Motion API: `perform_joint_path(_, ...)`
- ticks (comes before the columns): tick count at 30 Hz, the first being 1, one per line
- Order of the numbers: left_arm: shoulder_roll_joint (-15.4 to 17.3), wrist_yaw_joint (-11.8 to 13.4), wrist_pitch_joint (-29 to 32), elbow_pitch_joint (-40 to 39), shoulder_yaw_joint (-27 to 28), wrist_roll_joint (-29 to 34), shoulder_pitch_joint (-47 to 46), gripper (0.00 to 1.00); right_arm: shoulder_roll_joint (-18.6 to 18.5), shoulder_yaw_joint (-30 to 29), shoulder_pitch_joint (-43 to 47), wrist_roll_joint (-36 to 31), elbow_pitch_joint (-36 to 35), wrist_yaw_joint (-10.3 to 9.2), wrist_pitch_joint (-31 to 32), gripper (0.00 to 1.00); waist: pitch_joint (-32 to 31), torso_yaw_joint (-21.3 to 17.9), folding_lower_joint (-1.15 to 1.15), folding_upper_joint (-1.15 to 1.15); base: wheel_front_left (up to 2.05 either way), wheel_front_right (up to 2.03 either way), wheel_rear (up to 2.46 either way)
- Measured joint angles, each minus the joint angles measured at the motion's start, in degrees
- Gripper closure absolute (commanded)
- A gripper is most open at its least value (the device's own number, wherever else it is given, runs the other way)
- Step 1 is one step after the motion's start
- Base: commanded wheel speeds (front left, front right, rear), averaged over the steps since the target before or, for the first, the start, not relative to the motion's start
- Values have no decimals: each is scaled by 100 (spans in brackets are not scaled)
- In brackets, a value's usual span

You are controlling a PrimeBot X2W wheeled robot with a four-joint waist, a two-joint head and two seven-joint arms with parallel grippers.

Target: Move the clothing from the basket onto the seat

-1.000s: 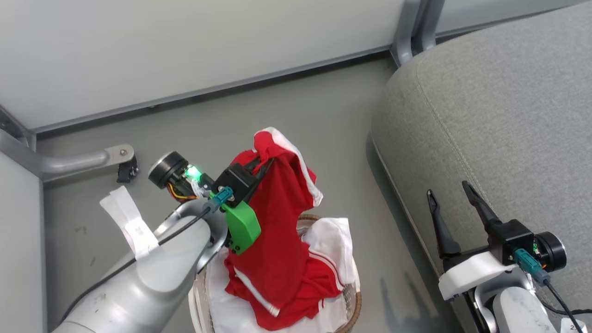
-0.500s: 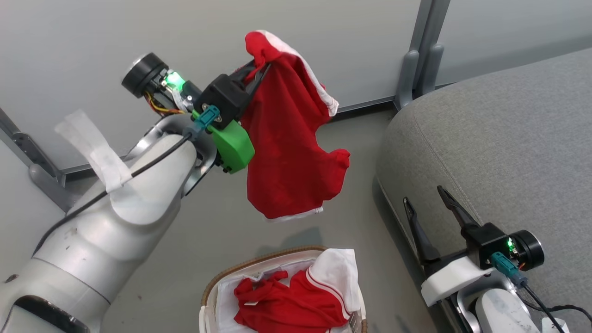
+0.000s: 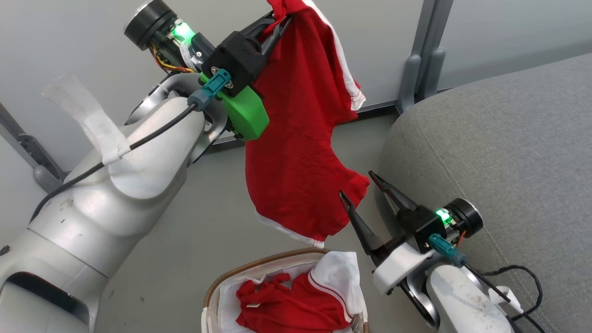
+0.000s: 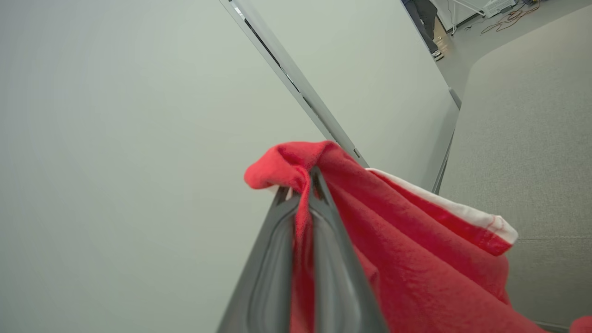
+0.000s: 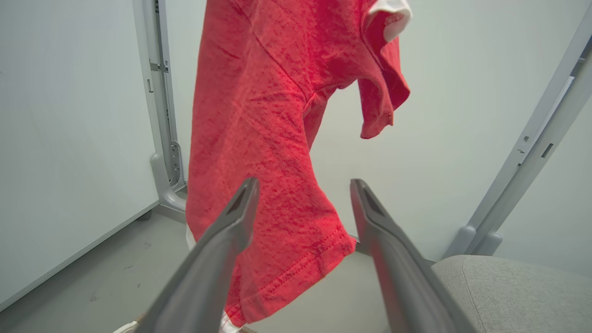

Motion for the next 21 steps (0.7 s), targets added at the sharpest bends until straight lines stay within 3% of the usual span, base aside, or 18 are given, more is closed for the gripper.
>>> perform_joint_path(7,-66,-2,35,-296,-125,-18,-13,100,-156,250,-752,-23,469,0,0,0,-39,122,0,0,0,0,0)
perform_joint_path(12,-192,-2,45,-445,-236,-24,-13,100,-261,491,-1190,159,1223,0,0,0,-63,224,0,0,0,0,0)
perform_joint_path(19,-367,-2,70,-635,-359,-114,-4,100,-279,1604,-1665,939,2172,0,0,0,-103,380,0,0,0,0,0)
perform_joint_path(21,-389,-3,88,-682,-389,-172,7,100,-265,1796,-1780,1152,2236,0,0,55,-110,414,0,0,0,0,0)
